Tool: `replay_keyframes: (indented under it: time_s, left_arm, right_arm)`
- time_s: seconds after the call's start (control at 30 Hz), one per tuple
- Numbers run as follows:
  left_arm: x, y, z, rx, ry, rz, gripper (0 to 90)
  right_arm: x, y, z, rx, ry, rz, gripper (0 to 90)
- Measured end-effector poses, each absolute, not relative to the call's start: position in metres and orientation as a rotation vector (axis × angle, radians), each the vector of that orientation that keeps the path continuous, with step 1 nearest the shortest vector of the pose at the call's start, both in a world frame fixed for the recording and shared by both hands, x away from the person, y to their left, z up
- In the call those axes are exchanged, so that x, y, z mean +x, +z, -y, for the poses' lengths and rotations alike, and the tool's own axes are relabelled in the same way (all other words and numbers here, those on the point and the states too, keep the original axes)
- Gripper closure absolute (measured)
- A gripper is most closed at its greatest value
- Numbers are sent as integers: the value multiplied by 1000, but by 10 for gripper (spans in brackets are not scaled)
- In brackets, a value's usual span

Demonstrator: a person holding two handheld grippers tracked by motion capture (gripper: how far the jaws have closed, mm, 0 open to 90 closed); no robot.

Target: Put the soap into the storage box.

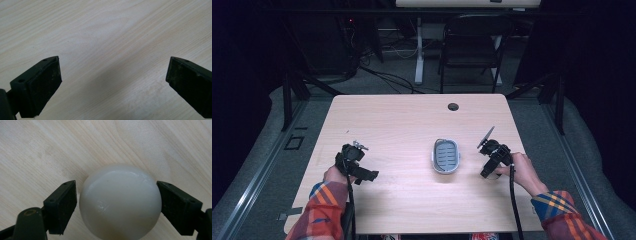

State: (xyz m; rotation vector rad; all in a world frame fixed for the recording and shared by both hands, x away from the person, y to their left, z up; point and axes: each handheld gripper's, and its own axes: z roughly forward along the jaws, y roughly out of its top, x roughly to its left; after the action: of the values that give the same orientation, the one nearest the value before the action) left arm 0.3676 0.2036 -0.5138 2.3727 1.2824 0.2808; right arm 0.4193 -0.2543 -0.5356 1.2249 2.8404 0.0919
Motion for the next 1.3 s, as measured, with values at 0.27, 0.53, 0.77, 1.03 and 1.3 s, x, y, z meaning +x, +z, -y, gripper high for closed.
replay_keyframes:
  time_s: [0.27, 0.53, 0.77, 1.03, 1.3]
  left_arm:
    - [367, -514, -204, 2370, 282, -1276, 0]
    - [367, -514, -204, 2371, 280, -1277, 0]
    - [367, -514, -204, 2372, 278, -1278, 0]
    - [367, -514, -203, 2372, 277, -1280, 0]
    - [367, -514, -203, 2369, 277, -1278, 0]
  right_arm:
    - [419, -539, 254, 1211, 110, -2817, 233]
    - [420, -538, 252, 1221, 89, -2826, 236]
    - [419, -536, 253, 1216, 123, -2807, 236]
    - [418, -529, 251, 1174, 78, -2824, 237]
    - [420, -526, 245, 1143, 75, -2829, 237]
